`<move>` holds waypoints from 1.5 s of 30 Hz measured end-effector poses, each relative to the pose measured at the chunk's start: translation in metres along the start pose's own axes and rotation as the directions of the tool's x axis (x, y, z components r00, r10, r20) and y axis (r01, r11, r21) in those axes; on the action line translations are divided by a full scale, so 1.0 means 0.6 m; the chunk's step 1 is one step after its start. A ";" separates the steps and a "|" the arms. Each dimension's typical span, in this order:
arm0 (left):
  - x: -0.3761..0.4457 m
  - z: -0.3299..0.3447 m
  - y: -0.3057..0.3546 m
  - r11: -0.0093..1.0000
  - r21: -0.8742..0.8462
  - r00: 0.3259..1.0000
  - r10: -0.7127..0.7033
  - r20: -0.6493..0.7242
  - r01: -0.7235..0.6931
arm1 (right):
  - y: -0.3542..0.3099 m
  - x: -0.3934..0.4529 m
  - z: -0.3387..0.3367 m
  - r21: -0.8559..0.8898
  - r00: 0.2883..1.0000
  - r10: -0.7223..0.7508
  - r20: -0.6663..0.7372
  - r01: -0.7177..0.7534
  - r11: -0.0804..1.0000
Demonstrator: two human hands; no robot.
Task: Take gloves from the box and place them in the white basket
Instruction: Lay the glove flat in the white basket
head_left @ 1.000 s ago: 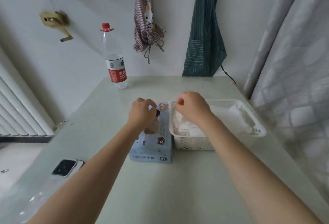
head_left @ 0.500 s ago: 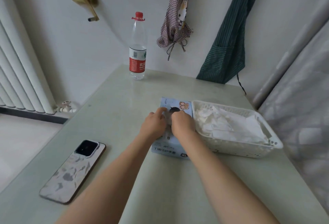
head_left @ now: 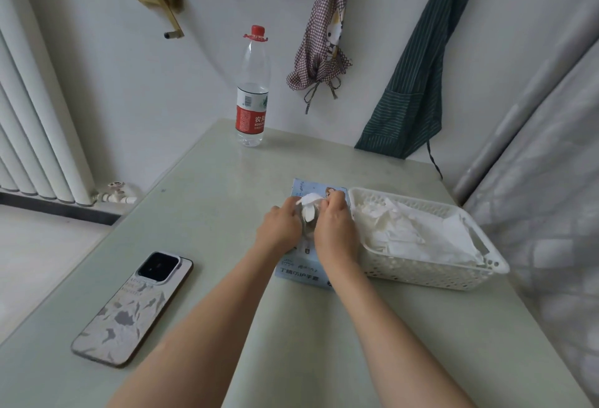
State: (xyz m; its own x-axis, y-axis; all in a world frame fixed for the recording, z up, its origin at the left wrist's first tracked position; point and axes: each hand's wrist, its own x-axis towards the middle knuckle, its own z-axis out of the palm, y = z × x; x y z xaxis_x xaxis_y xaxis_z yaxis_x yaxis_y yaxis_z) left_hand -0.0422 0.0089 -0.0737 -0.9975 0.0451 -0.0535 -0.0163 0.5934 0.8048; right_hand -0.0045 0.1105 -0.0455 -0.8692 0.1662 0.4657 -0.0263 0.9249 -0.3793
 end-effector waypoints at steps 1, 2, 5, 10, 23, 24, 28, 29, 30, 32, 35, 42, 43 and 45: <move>0.000 0.000 0.000 1.000 0.006 1.000 -0.003 0.001 0.003 | 0.000 -0.002 -0.002 0.048 1.000 0.004 -0.025 -0.003 0.999; 0.001 0.001 0.001 1.000 0.013 1.000 -0.010 0.004 0.010 | 0.000 -0.003 -0.005 0.087 0.999 0.010 -0.050 -0.006 0.996; 0.000 0.001 0.005 0.999 0.028 1.000 -0.022 -0.008 0.022 | -0.001 -0.008 -0.013 0.226 0.991 0.072 -0.111 -0.046 0.973; -0.018 -0.010 0.014 0.985 -0.131 0.958 0.073 -0.276 -0.113 | 0.001 -0.007 -0.011 0.211 0.995 0.014 -0.102 0.008 0.977; -0.005 -0.059 0.043 0.966 -0.049 0.927 0.229 -0.297 -0.254 | 0.005 -0.007 -0.007 0.209 0.991 -0.026 -0.131 0.053 0.977; -0.004 -0.064 0.040 0.962 -0.066 0.926 0.236 -0.294 -0.266 | 0.005 -0.007 -0.008 0.213 0.991 -0.032 -0.132 0.060 0.975; -0.007 -0.064 0.046 0.933 -0.019 0.924 0.354 -0.141 -0.360 | 0.006 -0.008 -0.007 0.227 0.986 -0.071 -0.151 0.104 0.968; -0.006 -0.061 0.050 0.934 0.002 0.922 0.353 -0.159 -0.357 | 0.007 -0.008 -0.007 0.237 0.984 -0.076 -0.158 0.113 0.965; -0.004 -0.062 0.052 0.938 0.008 0.919 0.342 -0.196 -0.347 | 0.007 -0.009 -0.007 0.251 0.984 -0.080 -0.161 0.119 0.961; -0.002 -0.065 0.060 0.941 -0.028 0.911 0.319 -0.262 -0.338 | 0.008 -0.008 -0.009 0.277 0.982 -0.086 -0.170 0.131 0.952; -0.003 -0.073 0.074 0.938 -0.076 0.910 0.305 -0.280 -0.338 | 0.007 -0.008 -0.013 0.330 0.980 -0.065 -0.186 0.125 0.936; 0.002 -0.094 0.144 0.878 -0.412 0.963 0.166 -0.213 -0.243 | 0.000 0.033 -0.048 0.430 0.992 0.100 -0.073 -0.059 0.901; 0.002 -0.100 0.153 0.867 -0.435 0.964 0.166 -0.206 -0.242 | 0.003 0.043 -0.053 0.436 0.991 0.137 -0.010 -0.119 0.892; 0.001 -0.109 0.172 0.842 -0.477 0.966 0.184 -0.183 -0.251 | 0.015 0.064 -0.066 0.410 0.982 0.155 0.109 -0.186 0.893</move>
State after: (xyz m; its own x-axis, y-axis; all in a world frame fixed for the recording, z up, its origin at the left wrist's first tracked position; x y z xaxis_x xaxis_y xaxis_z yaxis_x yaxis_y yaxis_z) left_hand -0.0492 0.0177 0.0481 -0.9789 0.0056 0.2043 0.2037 0.1047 0.9734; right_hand -0.0186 0.1390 0.0007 -0.9115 0.2689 0.3111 -0.0639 0.6546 -0.7532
